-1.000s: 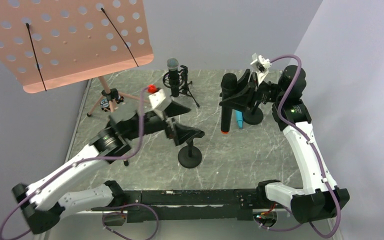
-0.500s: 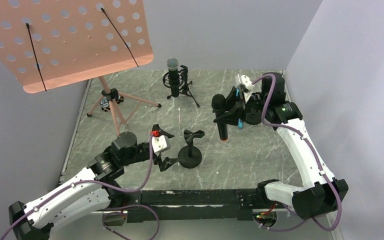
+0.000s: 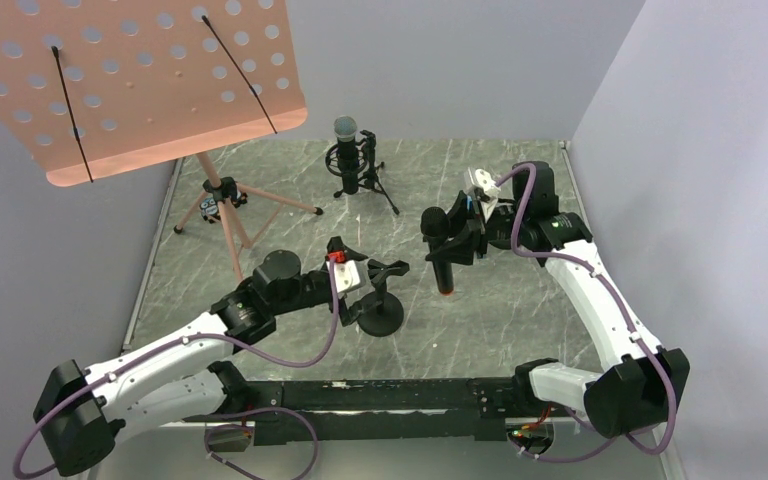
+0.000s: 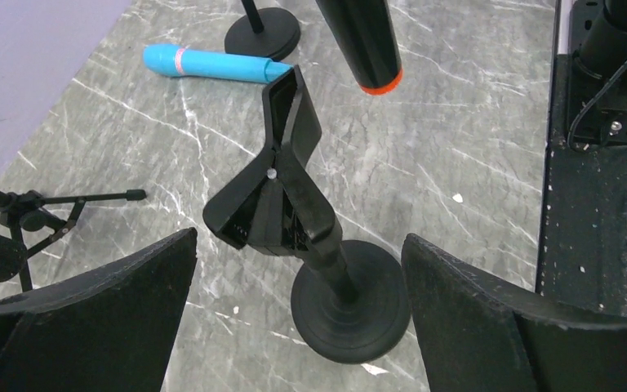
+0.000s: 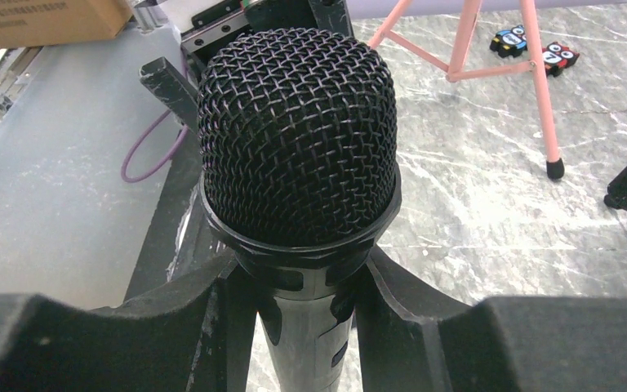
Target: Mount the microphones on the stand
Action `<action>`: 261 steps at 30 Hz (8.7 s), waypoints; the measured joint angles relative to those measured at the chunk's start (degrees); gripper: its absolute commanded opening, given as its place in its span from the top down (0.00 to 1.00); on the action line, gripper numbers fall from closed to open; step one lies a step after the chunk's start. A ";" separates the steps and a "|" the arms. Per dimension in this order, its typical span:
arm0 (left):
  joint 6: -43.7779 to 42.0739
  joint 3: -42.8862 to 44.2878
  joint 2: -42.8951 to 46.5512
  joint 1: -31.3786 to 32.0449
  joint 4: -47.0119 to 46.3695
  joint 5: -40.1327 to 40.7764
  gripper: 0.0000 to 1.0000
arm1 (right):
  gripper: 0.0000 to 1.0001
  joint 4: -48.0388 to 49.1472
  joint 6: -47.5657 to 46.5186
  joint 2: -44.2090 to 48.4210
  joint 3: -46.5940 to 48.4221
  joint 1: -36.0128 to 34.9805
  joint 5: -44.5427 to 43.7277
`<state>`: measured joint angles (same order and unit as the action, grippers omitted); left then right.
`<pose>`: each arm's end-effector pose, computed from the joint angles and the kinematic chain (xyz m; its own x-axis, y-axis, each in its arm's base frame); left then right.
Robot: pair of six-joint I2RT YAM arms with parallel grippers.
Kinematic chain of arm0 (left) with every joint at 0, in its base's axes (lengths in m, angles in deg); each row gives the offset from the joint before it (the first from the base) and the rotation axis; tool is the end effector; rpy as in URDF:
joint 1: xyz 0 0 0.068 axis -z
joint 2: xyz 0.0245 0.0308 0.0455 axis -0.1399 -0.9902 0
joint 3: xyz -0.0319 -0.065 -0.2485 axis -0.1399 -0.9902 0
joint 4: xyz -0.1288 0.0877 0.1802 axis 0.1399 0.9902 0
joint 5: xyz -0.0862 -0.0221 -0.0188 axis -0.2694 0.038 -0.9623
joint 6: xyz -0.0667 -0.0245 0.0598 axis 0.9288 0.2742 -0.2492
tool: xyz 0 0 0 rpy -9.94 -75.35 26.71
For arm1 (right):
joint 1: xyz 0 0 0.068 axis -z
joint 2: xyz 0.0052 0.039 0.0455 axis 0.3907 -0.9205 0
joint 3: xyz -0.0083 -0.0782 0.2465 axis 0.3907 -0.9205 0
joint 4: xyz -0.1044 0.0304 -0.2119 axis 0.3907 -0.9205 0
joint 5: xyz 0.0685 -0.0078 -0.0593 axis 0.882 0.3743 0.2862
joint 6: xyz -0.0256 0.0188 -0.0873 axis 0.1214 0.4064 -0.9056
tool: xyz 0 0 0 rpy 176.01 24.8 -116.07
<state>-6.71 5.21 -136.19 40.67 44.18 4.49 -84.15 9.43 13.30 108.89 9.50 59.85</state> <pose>0.1390 -0.2000 0.2667 0.1301 0.2408 -0.9618 0.9218 0.3278 0.2068 0.1985 0.1320 0.3341 -0.0827 -0.1173 -0.9896 -0.9936 -0.0666 0.0910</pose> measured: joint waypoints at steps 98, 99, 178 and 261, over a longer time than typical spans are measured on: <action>29.27 -11.10 -0.52 -3.41 -24.83 -0.52 0.87 | 0.93 80.70 53.68 -6.86 -22.03 -15.87 -10.97; 29.38 -11.10 -0.63 -3.39 -24.94 -0.55 0.88 | 0.93 80.85 53.66 -7.13 -22.05 -16.28 -11.28; 15.37 16.48 0.35 -2.45 3.78 -5.11 0.01 | 0.92 -10.51 -8.04 -1.64 12.61 -6.08 -6.49; 45.33 20.87 -18.95 1.29 -23.06 -2.10 0.70 | 0.92 22.18 28.63 1.70 -2.60 -5.64 -2.43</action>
<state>38.62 26.08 -155.14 41.96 21.12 2.39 -61.97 38.07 15.01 106.29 3.86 57.42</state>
